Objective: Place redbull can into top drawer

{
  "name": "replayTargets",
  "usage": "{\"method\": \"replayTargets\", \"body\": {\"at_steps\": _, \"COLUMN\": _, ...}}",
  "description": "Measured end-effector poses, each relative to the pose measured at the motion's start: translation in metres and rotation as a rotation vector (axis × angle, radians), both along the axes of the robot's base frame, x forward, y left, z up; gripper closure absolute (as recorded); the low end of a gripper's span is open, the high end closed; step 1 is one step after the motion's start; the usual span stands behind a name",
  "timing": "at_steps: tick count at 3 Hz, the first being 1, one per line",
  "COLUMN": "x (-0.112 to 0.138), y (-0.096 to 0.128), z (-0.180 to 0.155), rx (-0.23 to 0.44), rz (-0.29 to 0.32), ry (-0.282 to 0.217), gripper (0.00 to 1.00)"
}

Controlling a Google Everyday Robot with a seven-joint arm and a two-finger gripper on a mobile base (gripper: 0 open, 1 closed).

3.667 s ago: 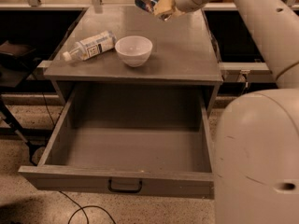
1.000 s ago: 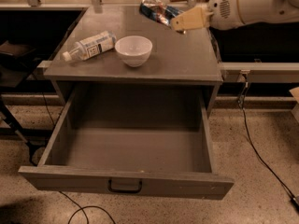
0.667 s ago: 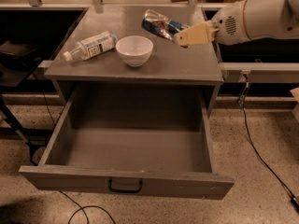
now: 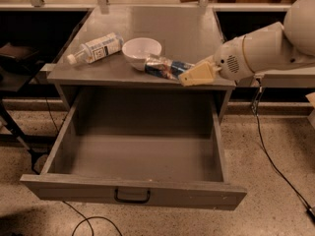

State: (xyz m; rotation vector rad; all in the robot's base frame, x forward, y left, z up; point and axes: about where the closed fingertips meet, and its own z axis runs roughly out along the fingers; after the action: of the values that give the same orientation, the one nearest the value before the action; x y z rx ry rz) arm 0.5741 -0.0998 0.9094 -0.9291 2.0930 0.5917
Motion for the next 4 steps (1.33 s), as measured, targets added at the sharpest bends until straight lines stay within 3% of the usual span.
{"method": "replayTargets", "body": {"at_steps": 2, "x": -0.023, "y": 0.018, "z": -0.068, "rx": -0.183, "rz": 0.096, "ry": 0.024, "gripper": 1.00}}
{"method": "replayTargets", "body": {"at_steps": 4, "x": -0.025, "y": 0.019, "z": -0.076, "rx": -0.204, "rz": 0.111, "ry": 0.025, "gripper": 1.00}}
